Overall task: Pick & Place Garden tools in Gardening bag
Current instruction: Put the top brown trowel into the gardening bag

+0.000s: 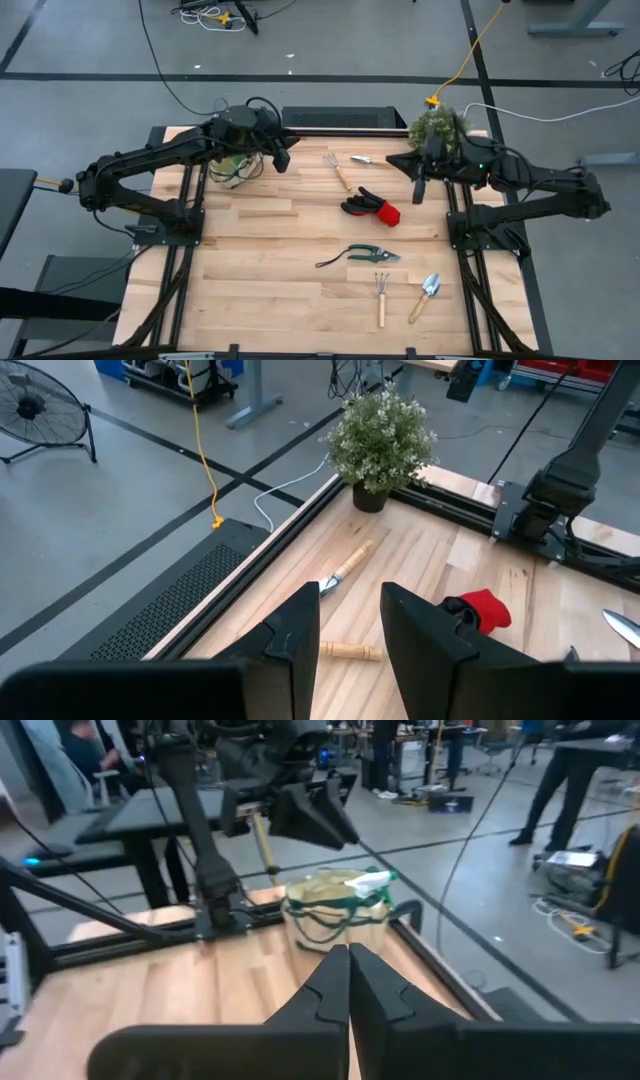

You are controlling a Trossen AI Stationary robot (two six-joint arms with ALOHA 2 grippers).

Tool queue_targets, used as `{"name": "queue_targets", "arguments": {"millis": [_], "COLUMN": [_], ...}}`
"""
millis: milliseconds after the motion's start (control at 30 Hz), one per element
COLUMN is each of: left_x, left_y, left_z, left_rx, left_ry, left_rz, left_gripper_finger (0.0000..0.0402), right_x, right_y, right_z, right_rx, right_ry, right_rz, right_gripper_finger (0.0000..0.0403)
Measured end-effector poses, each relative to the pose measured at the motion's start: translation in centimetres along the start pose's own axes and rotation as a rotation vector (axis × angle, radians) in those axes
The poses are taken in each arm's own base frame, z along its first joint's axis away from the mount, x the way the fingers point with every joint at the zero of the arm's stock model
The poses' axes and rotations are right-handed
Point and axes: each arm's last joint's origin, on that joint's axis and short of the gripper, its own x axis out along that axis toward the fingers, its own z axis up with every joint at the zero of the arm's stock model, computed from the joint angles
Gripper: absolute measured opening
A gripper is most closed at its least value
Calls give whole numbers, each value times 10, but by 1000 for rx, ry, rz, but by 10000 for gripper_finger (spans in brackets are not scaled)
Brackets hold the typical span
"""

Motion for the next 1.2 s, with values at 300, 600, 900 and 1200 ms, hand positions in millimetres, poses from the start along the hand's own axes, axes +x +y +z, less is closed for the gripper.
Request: {"name": "queue_targets", "arguments": {"millis": [300,600,900,1200], "left_x": [0,0,0,0], "left_y": [0,0,0,0], "left_z": [0,0,1,1], "left_rx": [2,4,3,3], "left_ry": [1,1,-7,-7], "left_rz": [-6,-7,-9,-9], "left_gripper_finger": [115,115,115,115], "right_x": [-4,-5,-5,-3], "right_y": [3,1,0,-4], "right_z": [-30,-52,-52,-52], "right_rx": [74,90,105,107], "right_ry": [35,80,73,67], "right_rz": [34,29,-6,-67], "right_gripper_finger": [4,7,34,79]}}
